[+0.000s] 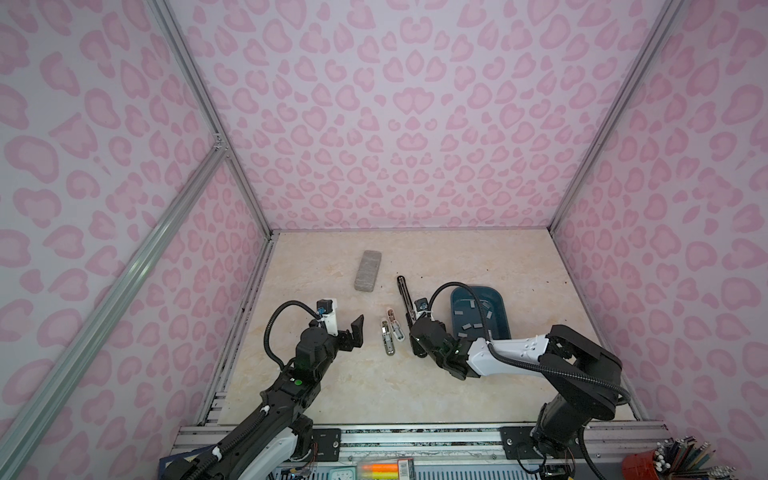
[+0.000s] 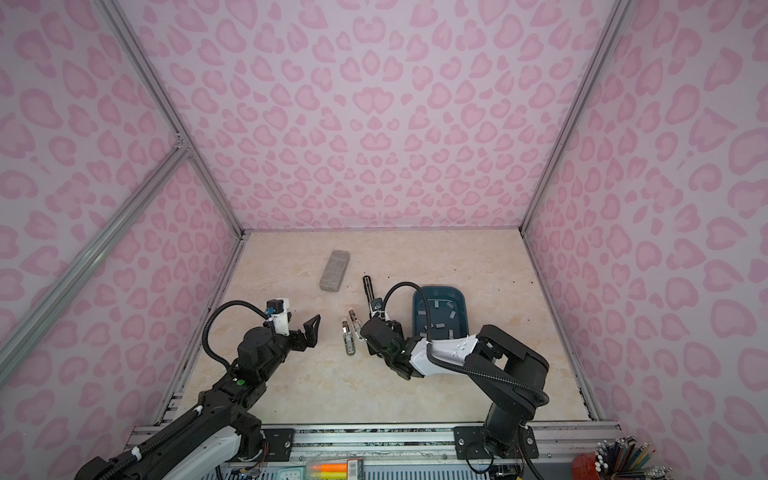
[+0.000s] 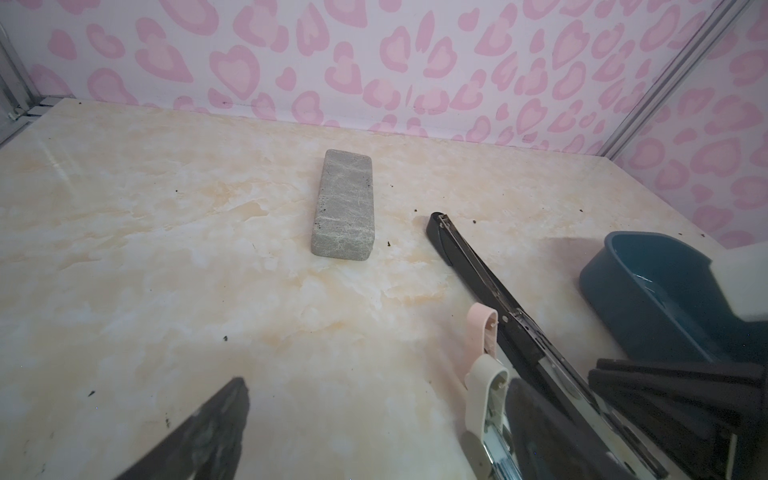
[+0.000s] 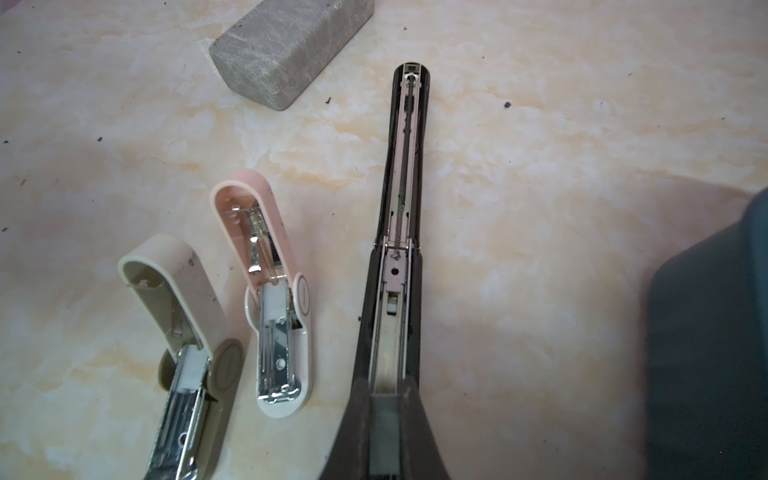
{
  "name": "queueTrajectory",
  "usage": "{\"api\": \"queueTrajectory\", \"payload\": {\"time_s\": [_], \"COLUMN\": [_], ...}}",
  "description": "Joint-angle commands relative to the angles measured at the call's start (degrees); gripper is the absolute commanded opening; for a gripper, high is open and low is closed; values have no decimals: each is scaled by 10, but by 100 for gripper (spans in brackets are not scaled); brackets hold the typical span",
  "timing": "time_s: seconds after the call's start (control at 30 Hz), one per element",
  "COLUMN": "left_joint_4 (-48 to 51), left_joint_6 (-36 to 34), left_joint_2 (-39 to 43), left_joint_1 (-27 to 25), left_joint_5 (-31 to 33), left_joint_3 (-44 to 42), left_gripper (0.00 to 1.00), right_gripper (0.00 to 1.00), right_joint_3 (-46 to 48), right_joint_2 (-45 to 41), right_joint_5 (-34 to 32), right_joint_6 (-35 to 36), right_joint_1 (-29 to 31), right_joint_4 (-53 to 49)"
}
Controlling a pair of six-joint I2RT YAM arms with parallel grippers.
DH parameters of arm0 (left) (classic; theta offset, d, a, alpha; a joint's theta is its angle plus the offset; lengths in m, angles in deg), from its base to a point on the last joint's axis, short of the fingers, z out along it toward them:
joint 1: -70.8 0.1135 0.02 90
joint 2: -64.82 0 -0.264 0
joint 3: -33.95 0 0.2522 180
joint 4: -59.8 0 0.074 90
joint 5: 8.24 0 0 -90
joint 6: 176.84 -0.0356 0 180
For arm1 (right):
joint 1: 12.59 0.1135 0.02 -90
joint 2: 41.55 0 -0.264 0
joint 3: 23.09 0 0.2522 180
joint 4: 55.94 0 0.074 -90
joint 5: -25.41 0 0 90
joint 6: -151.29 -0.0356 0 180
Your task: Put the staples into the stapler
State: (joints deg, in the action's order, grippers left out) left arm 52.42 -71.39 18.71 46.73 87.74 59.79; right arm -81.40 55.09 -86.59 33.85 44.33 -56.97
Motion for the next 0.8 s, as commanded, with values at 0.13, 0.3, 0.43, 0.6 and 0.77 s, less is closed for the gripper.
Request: {"api": "queueTrajectory", "payload": {"time_s": [0.13, 0.3, 0.43, 0.6, 0.77], "left_joint_4": [-19, -19, -19, -19, -19], "left_joint_6": [3, 2, 2, 2, 2], "left_joint_2": [1, 1, 0, -1, 0], "left_joint_1": [1, 1, 1, 1, 1], "left_joint_5": [-4, -5, -6, -7, -7], "left_joint_3": [3, 3, 4, 3, 3], "left_gripper": [97, 97, 97, 97, 97], "right_gripper": [5, 5, 6, 5, 6], "right_joint_3": [3, 6, 6, 3, 1], "right_joint_2": [2, -3, -4, -4, 2], "right_joint_5": [-1, -1, -1, 0, 2], "right_joint_6": [-9, -9, -9, -8, -9], "right_joint_1": [0, 0, 2, 3, 2], "right_joint_4": [15, 15, 15, 11, 12]}}
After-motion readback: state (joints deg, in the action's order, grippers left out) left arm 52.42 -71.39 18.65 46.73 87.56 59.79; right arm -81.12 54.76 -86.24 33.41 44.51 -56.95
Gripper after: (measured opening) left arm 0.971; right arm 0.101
